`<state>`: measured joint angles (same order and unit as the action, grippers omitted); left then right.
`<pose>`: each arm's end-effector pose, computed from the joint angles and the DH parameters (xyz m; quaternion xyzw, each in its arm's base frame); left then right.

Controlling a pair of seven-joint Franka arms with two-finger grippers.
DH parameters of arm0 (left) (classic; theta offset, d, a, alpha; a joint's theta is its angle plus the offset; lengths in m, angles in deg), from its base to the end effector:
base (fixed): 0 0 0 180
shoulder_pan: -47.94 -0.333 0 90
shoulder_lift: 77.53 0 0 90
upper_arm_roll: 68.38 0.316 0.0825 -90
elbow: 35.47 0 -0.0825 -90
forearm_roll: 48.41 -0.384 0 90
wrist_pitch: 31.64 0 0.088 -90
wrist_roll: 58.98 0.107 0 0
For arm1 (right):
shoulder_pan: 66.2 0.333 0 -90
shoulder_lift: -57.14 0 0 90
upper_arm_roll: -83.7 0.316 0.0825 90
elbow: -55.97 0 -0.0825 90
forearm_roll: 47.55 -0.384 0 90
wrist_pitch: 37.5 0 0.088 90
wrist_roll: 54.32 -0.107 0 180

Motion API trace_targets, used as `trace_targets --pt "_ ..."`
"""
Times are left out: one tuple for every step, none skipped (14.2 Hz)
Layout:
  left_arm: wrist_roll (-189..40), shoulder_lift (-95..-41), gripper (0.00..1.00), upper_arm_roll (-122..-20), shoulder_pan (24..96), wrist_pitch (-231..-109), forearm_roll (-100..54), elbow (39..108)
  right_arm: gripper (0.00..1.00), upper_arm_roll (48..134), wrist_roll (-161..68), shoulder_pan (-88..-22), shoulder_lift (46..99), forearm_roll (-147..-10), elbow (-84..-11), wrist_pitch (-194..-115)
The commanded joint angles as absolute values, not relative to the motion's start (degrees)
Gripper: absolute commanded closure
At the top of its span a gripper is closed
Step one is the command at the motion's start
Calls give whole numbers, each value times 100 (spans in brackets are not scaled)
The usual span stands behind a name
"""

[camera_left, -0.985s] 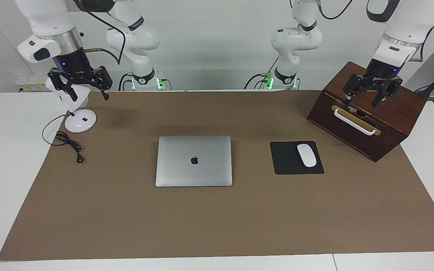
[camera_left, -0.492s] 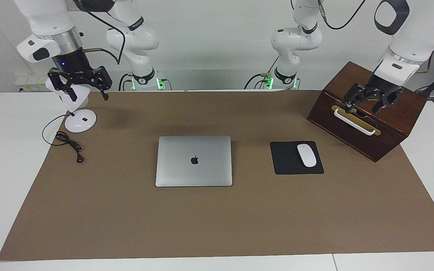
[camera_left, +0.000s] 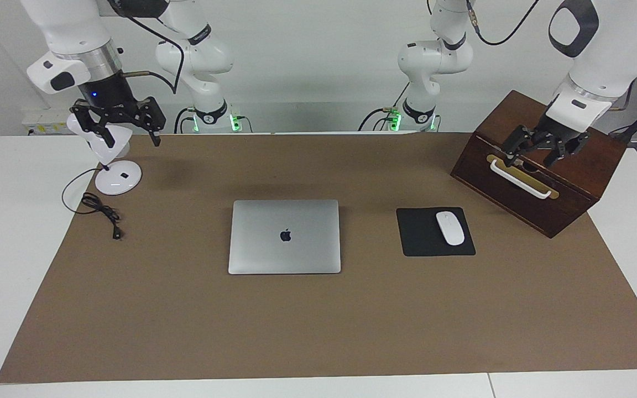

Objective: Close laptop with both arms

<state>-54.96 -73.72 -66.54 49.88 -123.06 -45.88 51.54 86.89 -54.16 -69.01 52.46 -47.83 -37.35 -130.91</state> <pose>0.5776 -0.0063 0.6139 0.9991 -0.0355 0.0060 0.0208 0.5350 0.0054 0.6469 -0.9991 -0.0047 -0.0416 0.0003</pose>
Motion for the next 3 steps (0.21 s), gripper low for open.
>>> trace_targets --pt "-5511 -7375 0 -6706 4944 -12208 -4709 5136 0 8730 -5493 -6919 5292 -4729 -3675 -13013" --pt "-5511 -7375 0 -6706 4944 -12217 -4709 5127 0 8730 -5493 -6919 5292 -4729 -3692 -13005" --pt "-5511 -7375 0 -6706 4944 -12208 -4709 5127 0 8730 -5493 -6919 5292 -4729 -3701 -12987"
